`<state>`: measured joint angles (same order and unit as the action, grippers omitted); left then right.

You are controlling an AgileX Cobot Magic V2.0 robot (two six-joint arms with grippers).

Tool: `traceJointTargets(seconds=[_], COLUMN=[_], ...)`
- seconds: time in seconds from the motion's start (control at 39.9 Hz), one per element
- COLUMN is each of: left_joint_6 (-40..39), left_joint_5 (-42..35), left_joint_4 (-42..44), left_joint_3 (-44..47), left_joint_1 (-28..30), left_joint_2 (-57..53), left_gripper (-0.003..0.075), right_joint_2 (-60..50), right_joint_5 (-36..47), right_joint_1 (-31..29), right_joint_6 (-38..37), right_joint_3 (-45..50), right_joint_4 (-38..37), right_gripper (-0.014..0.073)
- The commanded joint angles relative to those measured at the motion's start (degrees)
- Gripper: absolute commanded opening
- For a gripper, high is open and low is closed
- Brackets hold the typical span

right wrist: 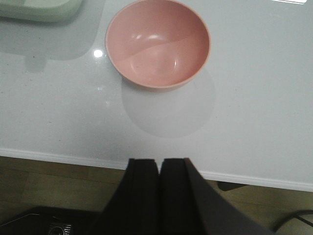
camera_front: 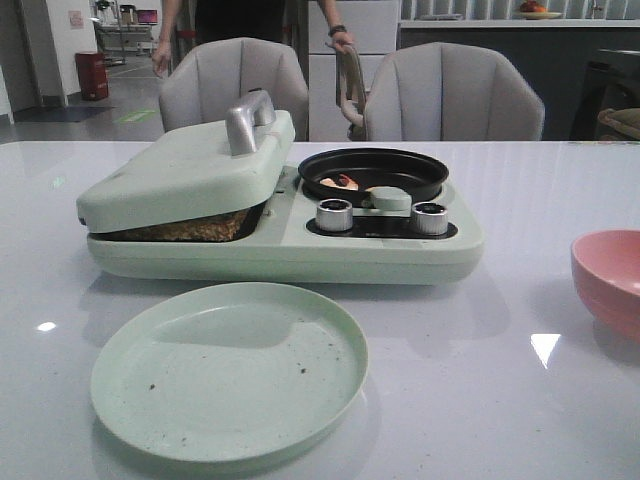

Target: Make breakfast with bread and shrimp

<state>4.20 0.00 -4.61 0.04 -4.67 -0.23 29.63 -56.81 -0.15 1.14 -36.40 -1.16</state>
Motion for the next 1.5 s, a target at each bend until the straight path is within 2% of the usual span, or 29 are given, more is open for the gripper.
traceJointTargets(seconds=[0.0, 0.33, 0.45, 0.68, 0.95, 1.1, 1.48], left_joint_6=[-0.57, -0.57, -0.57, -0.57, -0.57, -0.57, -0.57], left_joint_5=[-5.29, -5.29, -5.29, -5.29, -5.29, -5.29, -5.29], left_joint_4=[0.04, 0.04, 0.04, 0.04, 0.04, 0.04, 0.04], left_joint_3=[0.48, 0.48, 0.48, 0.48, 0.48, 0.48, 0.48], left_joint_1=[-0.36, -0.36, -0.36, -0.36, -0.36, -0.36, -0.36], left_joint_2=[-1.25, -1.25, -1.25, -1.25, -1.25, -1.25, -1.25], left_gripper=[0.0101, 0.0101, 0.0101, 0.0101, 0.0101, 0.0101, 0.0101], right_joint_2=[0.24, -2.29, -7.26, -19.10, -29.16, -31.49, -31.49], right_joint_5=[3.26, 4.86, 15.28, 37.22, 53.03, 57.58, 58.44], right_joint_1=[0.03, 0.03, 0.03, -1.02, -1.08, -1.08, -1.08], right_joint_6=[0.15, 0.15, 0.15, 0.15, 0.15, 0.15, 0.15], right_joint_3=[-1.52, -0.39, 4.74, 19.57, 32.91, 37.09, 37.01], right_joint_4=[-0.02, -0.68, -0.75, -0.70, -0.28, 0.57, 3.19], right_gripper=[0.0035, 0.0035, 0.0035, 0.0035, 0.0035, 0.0035, 0.0035])
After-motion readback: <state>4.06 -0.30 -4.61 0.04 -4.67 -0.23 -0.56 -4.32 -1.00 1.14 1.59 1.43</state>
